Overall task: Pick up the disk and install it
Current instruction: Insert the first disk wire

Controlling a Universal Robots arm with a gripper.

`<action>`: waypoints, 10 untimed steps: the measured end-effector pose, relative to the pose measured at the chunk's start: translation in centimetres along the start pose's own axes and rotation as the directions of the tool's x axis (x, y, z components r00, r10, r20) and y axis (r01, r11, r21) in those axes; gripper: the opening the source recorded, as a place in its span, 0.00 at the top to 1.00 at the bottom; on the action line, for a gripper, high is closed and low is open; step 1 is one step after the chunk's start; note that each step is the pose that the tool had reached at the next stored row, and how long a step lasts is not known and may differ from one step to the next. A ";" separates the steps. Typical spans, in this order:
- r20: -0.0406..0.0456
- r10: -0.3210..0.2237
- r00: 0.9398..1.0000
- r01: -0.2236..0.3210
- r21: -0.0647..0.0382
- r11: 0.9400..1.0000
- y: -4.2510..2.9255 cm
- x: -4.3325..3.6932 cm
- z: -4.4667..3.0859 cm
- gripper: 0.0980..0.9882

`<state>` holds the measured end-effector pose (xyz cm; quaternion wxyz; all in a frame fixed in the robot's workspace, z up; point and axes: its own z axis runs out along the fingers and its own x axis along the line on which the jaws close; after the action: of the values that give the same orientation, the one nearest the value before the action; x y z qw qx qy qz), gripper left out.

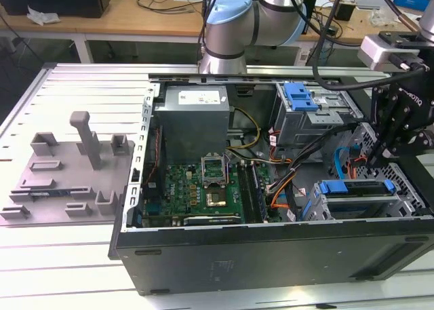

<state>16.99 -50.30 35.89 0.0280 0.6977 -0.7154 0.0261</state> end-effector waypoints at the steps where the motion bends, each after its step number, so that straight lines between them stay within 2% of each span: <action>1: 0.000 0.000 1.000 0.000 0.000 1.000 0.00 0.00 0.00 0.93; 7: 0.000 0.002 1.000 -0.002 0.000 1.000 -0.01 0.16 0.02 0.93; 10: 0.000 0.021 1.000 -0.021 -0.002 1.000 -0.01 0.35 0.16 0.93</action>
<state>16.99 -50.67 35.76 0.0283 0.6902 -0.7226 0.0259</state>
